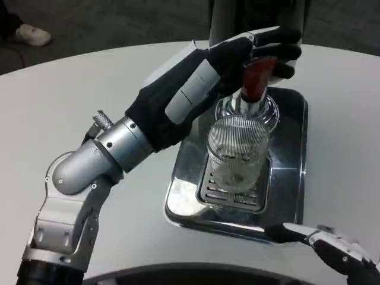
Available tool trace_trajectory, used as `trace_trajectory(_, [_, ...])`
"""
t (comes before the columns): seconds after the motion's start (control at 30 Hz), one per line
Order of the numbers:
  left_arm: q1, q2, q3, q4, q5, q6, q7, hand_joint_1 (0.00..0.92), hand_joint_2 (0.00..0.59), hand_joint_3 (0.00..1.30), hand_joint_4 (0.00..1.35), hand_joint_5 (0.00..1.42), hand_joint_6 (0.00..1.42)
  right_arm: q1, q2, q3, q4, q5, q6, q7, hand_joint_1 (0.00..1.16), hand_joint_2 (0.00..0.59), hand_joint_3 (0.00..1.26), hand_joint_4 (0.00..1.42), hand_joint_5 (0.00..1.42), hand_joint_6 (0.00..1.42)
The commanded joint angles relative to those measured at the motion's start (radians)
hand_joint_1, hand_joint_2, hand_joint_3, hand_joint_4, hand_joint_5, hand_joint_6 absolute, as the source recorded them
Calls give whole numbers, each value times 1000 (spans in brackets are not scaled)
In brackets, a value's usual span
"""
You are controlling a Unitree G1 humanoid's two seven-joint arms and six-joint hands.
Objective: Grasp the cup under the faucet to collect the drink, then remove the cup.
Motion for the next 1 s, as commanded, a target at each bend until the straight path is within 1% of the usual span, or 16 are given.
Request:
trace_trajectory(0.03, [-17, 1, -6, -9, 21, -32, 3, 0, 56, 239, 205, 264, 161, 12, 1, 0, 0, 0, -16, -4, 653, 535, 290, 272, 205, 95])
trace_trajectory(0.2, [-18, 5, -12, -13, 50, -59, 3, 0, 56, 241, 205, 265, 160, 11, 2, -1, 0, 0, -16, -6, 653, 535, 296, 275, 205, 97])
trace_trajectory(0.77, [-18, 74, -60, 3, 202, -208, 20, 0, 56, 265, 222, 276, 172, 2, 5, 6, 4, -1, -14, -7, 653, 535, 299, 276, 206, 109])
trace_trajectory(1.0, [-6, 87, -70, 24, 241, -256, 41, 0, 57, 281, 236, 282, 174, -4, 8, 13, 2, -4, -9, -7, 653, 535, 299, 276, 206, 109])
